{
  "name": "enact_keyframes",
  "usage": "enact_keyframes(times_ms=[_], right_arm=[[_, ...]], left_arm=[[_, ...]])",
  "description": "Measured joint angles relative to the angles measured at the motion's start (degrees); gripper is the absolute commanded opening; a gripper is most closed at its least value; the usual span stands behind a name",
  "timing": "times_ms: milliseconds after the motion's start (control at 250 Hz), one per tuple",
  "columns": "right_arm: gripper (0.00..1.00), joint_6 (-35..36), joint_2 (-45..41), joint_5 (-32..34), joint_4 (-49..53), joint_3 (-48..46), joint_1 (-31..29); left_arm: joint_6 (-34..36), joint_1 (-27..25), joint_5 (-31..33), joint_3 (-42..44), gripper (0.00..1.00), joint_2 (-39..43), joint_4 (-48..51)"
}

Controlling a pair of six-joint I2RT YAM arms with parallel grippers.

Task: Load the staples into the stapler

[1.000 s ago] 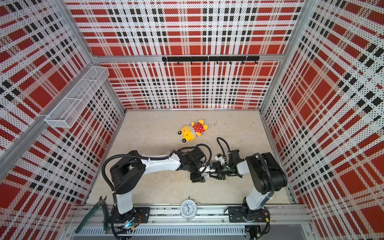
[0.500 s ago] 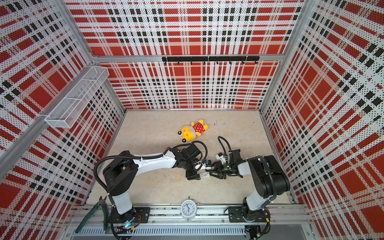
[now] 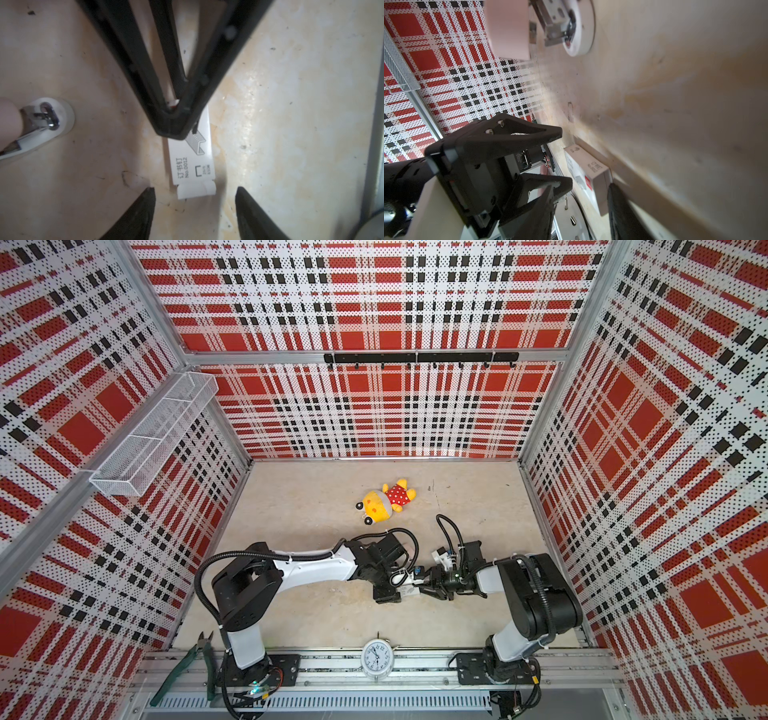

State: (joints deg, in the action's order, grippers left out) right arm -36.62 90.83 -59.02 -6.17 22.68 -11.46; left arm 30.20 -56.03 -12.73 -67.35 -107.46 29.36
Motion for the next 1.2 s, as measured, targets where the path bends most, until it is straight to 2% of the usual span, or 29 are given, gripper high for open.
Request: enact_keyframes(times_ms=[128, 460, 760, 900, 1201], right_arm=[[0.38, 0.22, -0.11, 0.17, 0.11, -0.02, 0.09], [0.33, 1.2, -0.11, 0.52, 0.66, -0.31, 0.09], [0.26, 2.58, -0.72, 1.6, 2.8, -0.31, 0.11], [0.21, 3.41, -1.36, 2.54, 4.22, -0.31, 0.26], [0.15, 4.15, -1.62, 3.89, 5.25, -0.31, 0.26]], left_arm=[[-0.37, -0.22, 0.37, 0.04, 0.59, -0.72, -0.44], [-1.01, -0.68, 1.22, 0.46, 0.48, -0.96, -1.57], [-1.14, -0.66, 1.44, 0.57, 0.43, -1.18, -1.92], [-1.11, -0.57, 1.55, 0.57, 0.36, -1.18, -1.92], [-0.98, -0.57, 1.53, 0.57, 0.35, -1.2, -1.92]])
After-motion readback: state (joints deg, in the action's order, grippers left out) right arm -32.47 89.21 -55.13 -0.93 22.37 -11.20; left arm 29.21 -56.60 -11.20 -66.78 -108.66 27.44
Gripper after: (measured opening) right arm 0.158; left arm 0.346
